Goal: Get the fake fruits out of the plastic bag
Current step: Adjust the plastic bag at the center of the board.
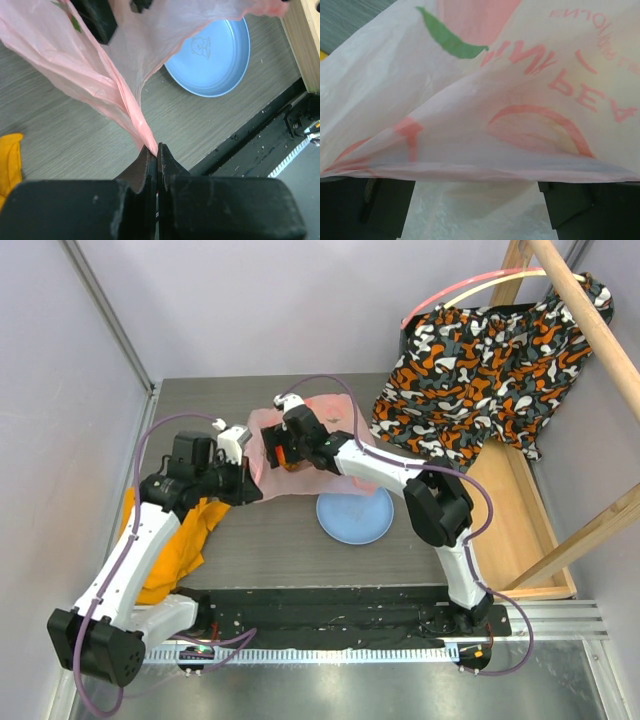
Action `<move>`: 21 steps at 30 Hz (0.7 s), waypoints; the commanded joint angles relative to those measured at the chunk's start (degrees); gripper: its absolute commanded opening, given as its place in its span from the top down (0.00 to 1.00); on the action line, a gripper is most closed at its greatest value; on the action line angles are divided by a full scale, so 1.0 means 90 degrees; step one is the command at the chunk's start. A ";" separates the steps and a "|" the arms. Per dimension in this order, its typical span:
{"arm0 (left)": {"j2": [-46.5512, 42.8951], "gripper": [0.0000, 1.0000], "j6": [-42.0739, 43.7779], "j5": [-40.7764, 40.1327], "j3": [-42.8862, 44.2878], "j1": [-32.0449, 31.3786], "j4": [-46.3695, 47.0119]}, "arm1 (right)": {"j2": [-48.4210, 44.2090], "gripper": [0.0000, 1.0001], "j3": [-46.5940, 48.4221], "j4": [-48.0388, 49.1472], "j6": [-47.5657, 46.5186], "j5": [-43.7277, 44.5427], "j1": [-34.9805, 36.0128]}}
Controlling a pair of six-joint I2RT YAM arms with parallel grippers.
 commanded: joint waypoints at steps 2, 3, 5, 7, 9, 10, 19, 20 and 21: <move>-0.0324 1.00 0.0140 0.0515 -0.0181 0.0024 -0.0360 | 0.0357 0.01 0.0478 0.0019 0.0548 0.0346 0.0053; -0.0353 1.00 0.0140 0.0506 -0.0191 0.0024 -0.0418 | 0.0474 0.01 0.0546 -0.0019 0.0675 0.0366 0.0062; -0.0402 1.00 0.0199 0.0476 -0.0201 0.0024 -0.0448 | 0.0533 0.01 0.0624 -0.0088 0.0754 0.0598 0.0140; -0.0393 1.00 0.0248 0.0457 -0.0162 0.0024 -0.0536 | 0.0563 0.03 0.0673 -0.0098 0.0822 0.0620 0.0179; -0.0373 1.00 0.0277 0.0466 -0.0123 0.0024 -0.0584 | 0.0602 0.07 0.0751 -0.0137 0.0842 0.0707 0.0189; -0.0363 1.00 0.0306 0.0573 -0.0113 0.0024 -0.0604 | 0.0670 0.10 0.0790 -0.0147 0.0842 0.0708 0.0199; -0.0393 1.00 0.0462 0.1111 0.0111 0.0014 -0.0995 | 0.0856 0.10 0.1025 -0.0235 0.0930 0.0484 0.0189; -0.0383 1.00 0.0472 0.1188 0.0121 0.0014 -0.1014 | 0.0865 0.10 0.1025 -0.0235 0.0930 0.0454 0.0199; -0.0335 1.00 0.0482 0.1257 0.0111 0.0014 -0.1015 | 0.0866 0.10 0.1035 -0.0244 0.0930 0.0406 0.0199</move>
